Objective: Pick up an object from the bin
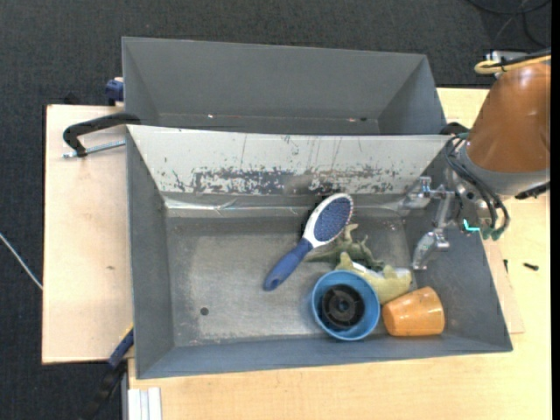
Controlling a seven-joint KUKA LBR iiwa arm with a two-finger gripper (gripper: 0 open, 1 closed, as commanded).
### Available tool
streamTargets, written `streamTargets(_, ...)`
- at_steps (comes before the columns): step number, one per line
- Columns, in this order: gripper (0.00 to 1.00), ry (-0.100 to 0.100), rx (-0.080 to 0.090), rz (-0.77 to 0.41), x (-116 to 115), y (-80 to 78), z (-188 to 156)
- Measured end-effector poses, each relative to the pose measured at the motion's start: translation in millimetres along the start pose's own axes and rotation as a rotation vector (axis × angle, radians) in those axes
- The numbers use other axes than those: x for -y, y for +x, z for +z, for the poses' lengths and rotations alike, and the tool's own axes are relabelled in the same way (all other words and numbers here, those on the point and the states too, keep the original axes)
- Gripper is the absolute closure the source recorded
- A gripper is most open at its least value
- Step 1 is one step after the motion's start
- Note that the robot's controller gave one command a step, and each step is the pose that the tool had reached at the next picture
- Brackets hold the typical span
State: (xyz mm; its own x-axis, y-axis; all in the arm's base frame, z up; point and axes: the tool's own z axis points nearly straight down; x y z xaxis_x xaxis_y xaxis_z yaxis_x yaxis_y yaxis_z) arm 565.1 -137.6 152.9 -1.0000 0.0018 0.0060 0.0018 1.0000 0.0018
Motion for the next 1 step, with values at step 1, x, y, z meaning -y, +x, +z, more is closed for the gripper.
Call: streamTargets(1, 0.0, 0.003, 0.016, -0.087, -48.8, 39.6, 80.9)
